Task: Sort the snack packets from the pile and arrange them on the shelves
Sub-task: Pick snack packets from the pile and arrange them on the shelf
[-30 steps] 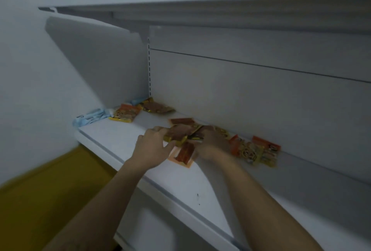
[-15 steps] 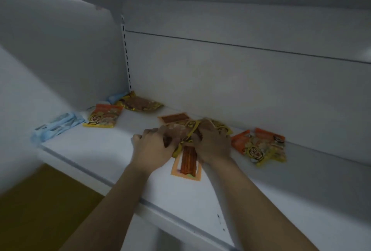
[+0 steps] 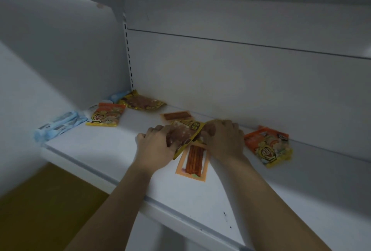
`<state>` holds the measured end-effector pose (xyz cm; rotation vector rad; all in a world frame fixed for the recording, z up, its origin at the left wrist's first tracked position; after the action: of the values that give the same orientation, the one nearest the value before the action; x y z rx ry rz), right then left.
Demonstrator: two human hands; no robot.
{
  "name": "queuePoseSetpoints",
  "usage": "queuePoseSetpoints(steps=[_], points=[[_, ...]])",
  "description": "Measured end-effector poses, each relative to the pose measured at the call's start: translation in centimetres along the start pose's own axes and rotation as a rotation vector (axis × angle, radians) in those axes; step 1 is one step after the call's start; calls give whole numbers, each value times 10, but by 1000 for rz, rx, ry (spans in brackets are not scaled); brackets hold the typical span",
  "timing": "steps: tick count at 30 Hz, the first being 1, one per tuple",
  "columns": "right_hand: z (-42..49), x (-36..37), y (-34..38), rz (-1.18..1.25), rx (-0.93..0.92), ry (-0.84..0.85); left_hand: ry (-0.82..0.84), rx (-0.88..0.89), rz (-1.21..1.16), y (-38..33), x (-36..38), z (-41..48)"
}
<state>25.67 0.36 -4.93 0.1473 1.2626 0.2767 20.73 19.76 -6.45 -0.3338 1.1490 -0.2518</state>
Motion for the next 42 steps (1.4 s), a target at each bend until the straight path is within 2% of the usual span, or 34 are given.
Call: queuePoseSetpoints(steps=[2,4,6,10,14,18,20,21,23,26,27,29,32,34,36,39,42], points=[[2,8,2,-17,-56,75,-12,-1,-12,1,0,-1],[6,14,3,-29,-27,152,-21,-1,-31,1,-1,-1],[10,16,2,-6,13,146,-36,10,-55,1,-2,-1],[11,8,1,67,30,64,-56,52,-98,0,-3,-3],[5,2,-5,191,7,55,-68,71,-153,-4,-8,-5],[1,-16,-11,337,-46,-150,-164,21,-321,1,-11,-4],[-4,-33,-7,467,-149,-192,-216,-20,-374,4,-13,-3],[-7,-39,-4,520,-218,-163,-227,-38,-392,4,-14,-3],[-13,-41,1,519,-299,3,-228,-55,-413,3,-15,-3],[-24,-42,8,263,-229,290,-143,-58,-375,1,-13,-6],[-26,-44,9,266,-190,333,-85,-52,-312,-1,-12,-7],[-27,-51,7,311,-125,289,-24,-29,-136,-4,-9,-8],[-26,-54,1,284,-46,182,-124,-18,-25,-6,-9,-8],[-28,-52,2,201,-46,267,-164,-22,36,-7,-9,-9],[-29,-49,6,111,-80,367,-118,-20,127,-8,-7,-9],[-28,-45,7,101,-80,373,-49,-23,172,-9,-3,-9],[-27,-45,6,159,-57,349,-46,4,138,-8,-3,-9]])
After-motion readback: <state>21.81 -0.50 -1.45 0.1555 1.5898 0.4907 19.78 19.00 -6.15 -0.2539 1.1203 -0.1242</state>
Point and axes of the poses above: each hand's wrist, its own z-axis towards the middle knuckle, its own x-axis out of the palm, y = z × x, the point moved 2 cm from there along z, towards the middle knuckle, and after that the axes turned 1 degree about x, right-handed, at the moved point
